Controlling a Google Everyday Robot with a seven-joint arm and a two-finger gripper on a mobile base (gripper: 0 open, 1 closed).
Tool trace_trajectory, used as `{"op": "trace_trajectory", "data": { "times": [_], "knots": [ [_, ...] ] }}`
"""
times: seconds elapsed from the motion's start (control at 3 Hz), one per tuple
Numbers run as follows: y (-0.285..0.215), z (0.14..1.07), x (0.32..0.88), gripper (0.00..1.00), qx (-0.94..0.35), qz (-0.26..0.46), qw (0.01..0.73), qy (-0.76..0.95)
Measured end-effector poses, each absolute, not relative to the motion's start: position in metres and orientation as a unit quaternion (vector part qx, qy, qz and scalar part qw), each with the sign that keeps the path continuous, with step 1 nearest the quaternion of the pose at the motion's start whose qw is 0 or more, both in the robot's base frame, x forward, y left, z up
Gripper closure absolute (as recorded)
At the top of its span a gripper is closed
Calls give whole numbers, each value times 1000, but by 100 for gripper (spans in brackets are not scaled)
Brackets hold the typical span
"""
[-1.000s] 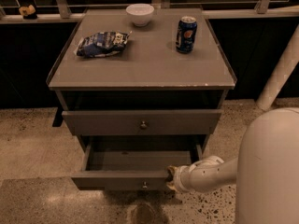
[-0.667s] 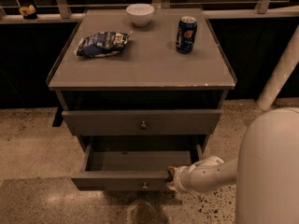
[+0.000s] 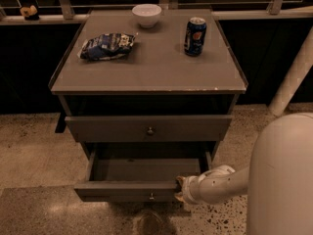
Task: Open middle drawer
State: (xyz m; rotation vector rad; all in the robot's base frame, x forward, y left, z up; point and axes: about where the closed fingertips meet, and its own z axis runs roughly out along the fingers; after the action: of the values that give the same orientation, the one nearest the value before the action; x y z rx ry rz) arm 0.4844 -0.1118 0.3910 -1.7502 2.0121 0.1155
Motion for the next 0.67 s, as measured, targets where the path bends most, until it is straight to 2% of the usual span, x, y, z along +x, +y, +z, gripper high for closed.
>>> {"op": "trace_trajectory", "data": {
  "times": [0.67],
  "knots": [
    [-115, 396, 482, 100, -625, 42, 236, 743]
  ]
}}
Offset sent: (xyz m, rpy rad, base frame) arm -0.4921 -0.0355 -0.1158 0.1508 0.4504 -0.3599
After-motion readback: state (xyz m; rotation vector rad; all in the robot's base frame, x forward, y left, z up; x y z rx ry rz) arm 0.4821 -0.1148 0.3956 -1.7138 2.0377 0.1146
